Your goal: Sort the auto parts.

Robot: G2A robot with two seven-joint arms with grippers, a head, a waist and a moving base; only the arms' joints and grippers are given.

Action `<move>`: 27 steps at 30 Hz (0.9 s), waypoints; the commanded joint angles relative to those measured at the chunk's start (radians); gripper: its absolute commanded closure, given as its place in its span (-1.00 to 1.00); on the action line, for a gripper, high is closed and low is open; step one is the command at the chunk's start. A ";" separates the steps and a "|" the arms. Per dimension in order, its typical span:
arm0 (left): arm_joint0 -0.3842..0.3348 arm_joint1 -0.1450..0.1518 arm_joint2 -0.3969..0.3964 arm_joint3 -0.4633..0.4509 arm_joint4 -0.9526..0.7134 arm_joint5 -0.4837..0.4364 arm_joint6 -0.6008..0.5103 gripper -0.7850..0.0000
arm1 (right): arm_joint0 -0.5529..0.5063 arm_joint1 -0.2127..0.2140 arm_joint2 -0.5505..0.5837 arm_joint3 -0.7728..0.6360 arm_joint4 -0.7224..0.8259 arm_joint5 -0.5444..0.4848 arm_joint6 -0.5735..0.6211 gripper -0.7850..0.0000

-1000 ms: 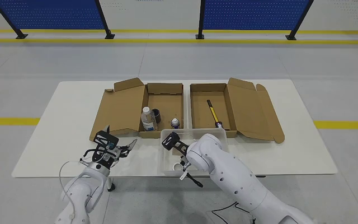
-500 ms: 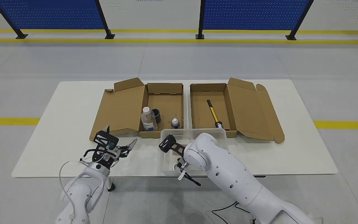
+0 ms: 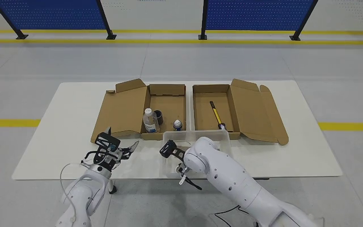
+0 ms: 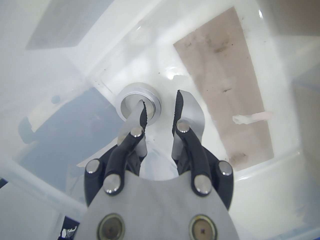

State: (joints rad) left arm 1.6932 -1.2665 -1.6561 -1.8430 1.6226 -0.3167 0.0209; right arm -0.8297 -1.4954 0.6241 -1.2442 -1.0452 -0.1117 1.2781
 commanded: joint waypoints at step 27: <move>0.000 0.000 0.000 0.000 0.000 0.000 0.000 -1.00 | 0.017 -0.012 0.036 0.022 -0.018 0.028 -0.013 1.00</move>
State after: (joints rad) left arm 1.6932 -1.2665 -1.6561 -1.8430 1.6226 -0.3167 0.0209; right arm -0.8112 -1.5114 0.6458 -1.2097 -1.0592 -0.0905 1.2667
